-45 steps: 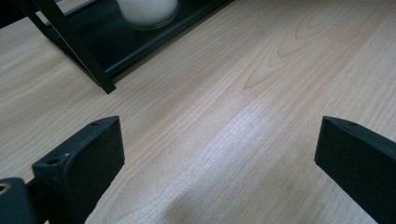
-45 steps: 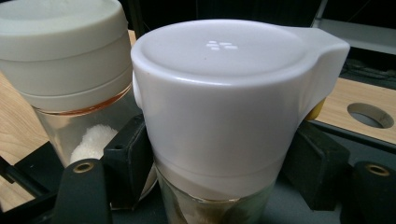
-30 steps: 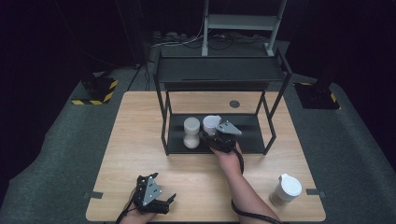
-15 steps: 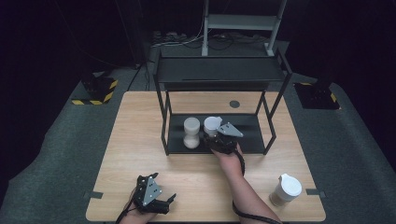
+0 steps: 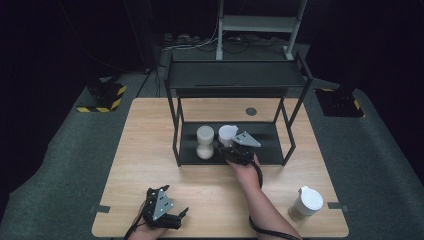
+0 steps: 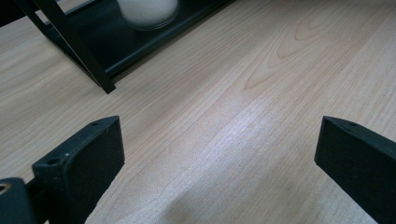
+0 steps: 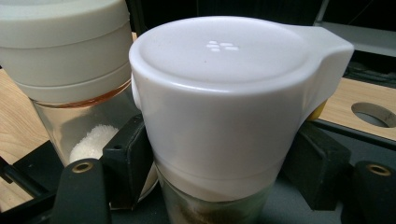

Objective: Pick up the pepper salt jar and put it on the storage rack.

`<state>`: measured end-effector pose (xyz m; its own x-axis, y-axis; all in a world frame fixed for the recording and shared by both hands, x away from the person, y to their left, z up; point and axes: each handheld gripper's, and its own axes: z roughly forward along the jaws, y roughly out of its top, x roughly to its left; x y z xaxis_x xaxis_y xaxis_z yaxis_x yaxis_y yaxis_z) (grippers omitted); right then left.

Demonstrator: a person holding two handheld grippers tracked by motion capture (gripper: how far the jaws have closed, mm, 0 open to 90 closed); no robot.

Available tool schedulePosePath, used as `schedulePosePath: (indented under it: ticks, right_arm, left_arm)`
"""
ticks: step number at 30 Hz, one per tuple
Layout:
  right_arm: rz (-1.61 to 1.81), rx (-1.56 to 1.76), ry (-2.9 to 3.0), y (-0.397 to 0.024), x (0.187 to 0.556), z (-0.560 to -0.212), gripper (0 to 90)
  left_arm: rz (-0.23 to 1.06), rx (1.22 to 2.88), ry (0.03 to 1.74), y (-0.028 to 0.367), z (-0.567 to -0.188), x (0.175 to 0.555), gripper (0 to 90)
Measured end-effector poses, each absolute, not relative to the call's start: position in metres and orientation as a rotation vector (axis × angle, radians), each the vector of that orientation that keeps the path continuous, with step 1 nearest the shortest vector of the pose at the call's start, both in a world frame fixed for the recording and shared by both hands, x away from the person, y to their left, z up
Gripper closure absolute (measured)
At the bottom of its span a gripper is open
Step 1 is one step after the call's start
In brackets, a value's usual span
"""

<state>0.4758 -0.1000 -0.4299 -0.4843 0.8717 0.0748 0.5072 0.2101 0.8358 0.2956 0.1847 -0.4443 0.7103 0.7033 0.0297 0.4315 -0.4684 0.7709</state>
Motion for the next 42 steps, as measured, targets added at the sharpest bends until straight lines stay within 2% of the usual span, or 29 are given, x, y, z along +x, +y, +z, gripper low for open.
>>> schedulePosePath:
  ticks: [7, 18, 25, 42]
  right_arm:
    - [1.174, 1.331, 2.066, -0.101, 0.478, -0.429, 16.3]
    - [1.182, 1.347, 2.066, -0.1, 0.477, -0.427, 12.4]
    - [1.181, 1.368, 2.059, -0.1, 0.474, -0.426, 0.5]
    - [1.205, 1.34, 2.061, -0.109, 0.457, -0.416, 0.0]
  left_arm:
    - [0.446, 2.129, 0.865, 0.185, -0.444, 0.296, 1.6]
    - [0.446, 2.131, 0.866, 0.185, -0.444, 0.296, 1.6]
    - [0.446, 2.136, 0.863, 0.184, -0.444, 0.296, 1.6]
    - [0.441, 2.141, 0.864, 0.184, -0.445, 0.296, 1.6]
